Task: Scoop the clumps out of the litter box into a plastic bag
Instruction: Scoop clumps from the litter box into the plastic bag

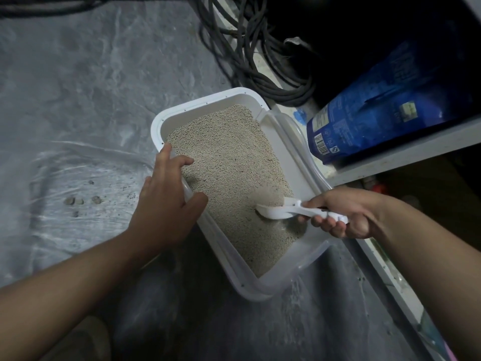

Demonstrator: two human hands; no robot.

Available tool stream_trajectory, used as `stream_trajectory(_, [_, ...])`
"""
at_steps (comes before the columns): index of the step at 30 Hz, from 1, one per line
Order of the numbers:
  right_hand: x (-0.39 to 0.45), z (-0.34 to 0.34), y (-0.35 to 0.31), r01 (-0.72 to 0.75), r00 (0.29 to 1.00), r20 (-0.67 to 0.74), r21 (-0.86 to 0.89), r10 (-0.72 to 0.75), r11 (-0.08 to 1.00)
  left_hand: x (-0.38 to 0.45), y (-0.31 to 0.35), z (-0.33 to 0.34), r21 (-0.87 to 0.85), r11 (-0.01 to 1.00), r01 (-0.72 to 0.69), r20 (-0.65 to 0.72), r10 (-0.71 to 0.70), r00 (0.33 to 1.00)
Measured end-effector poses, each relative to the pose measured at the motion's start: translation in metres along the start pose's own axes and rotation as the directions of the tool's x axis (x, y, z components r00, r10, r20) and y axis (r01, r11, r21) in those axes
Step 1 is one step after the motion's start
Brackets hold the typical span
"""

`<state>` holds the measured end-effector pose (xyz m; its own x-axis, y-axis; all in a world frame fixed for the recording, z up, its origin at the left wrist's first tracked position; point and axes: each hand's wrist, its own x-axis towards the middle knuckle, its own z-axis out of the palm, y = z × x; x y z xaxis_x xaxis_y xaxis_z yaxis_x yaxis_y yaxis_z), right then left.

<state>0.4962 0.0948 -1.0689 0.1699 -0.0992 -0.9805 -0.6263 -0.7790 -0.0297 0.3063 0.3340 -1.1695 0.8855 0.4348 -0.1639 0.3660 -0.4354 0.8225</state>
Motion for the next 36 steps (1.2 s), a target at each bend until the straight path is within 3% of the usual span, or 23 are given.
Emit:
stream_trajectory(4, [0.008, 0.005, -0.003, 0.013, 0.999, -0.043, -0.072, -0.016, 0.997, 0.0, 0.0, 0.0, 0.006, 1.0, -0.006, -0.001, 0.006, 1.0])
stream_trajectory(8, [0.02, 0.017, 0.0, 0.16, 0.975, -0.133, -0.129, -0.177, 0.979, -0.002, 0.0, -0.001, 0.012, 1.0, -0.014, 0.001, 0.014, 1.0])
stream_trajectory(15, [0.024, 0.025, -0.009, 0.206, 0.964, -0.134, -0.165, -0.229, 0.965, -0.001, 0.001, -0.001, 0.041, 0.999, -0.013, 0.012, 0.013, 1.0])
stream_trajectory(20, [0.03, 0.031, -0.006, 0.24, 0.964, -0.107, -0.039, -0.242, 0.97, 0.0, 0.002, 0.0, 0.013, 1.0, -0.011, 0.009, 0.011, 1.0])
stream_trajectory(24, [0.038, 0.05, -0.012, 0.299, 0.938, -0.164, -0.062, -0.306, 0.952, 0.0, 0.001, -0.002, 0.02, 1.0, -0.024, 0.014, 0.024, 1.0])
stream_trajectory(36, [0.039, 0.063, -0.032, 0.262, 0.947, -0.187, -0.011, -0.26, 0.965, -0.001, 0.002, -0.005, 0.03, 0.999, -0.036, 0.018, 0.036, 0.999])
